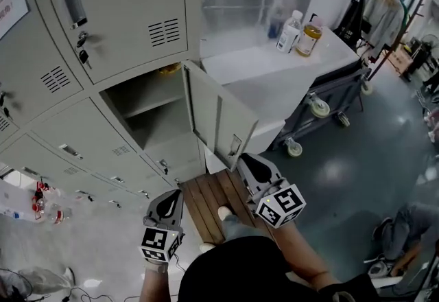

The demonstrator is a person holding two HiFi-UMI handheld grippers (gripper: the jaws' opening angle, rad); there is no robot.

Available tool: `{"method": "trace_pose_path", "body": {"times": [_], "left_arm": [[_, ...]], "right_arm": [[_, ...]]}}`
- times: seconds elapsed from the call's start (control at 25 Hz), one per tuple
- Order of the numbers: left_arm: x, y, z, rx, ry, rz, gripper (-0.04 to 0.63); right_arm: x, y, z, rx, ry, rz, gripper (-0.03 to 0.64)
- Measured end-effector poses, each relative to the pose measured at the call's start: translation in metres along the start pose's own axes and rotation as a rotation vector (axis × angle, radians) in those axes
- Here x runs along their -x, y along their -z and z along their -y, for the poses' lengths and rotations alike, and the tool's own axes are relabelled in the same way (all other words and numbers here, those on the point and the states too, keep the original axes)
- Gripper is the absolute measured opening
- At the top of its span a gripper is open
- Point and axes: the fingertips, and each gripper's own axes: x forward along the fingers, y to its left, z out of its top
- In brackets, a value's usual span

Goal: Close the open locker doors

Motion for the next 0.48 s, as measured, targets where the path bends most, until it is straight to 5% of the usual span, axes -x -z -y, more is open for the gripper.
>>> {"method": "trace_pose_path", "body": {"times": [0.24, 0.48], "left_arm": [[-0.043, -0.007, 0.02, -0.015, 0.075, -0.02, 0.017], [-0.063, -0.013, 0.027, -0.024, 0.091, -0.026, 0.017]], "right_arm": [[0.008, -0.001, 0.038, 0.02, 0.05, -0.018, 0.066], [0.0, -0.004, 0.043, 0.016, -0.016, -0.028, 0.133]]}}
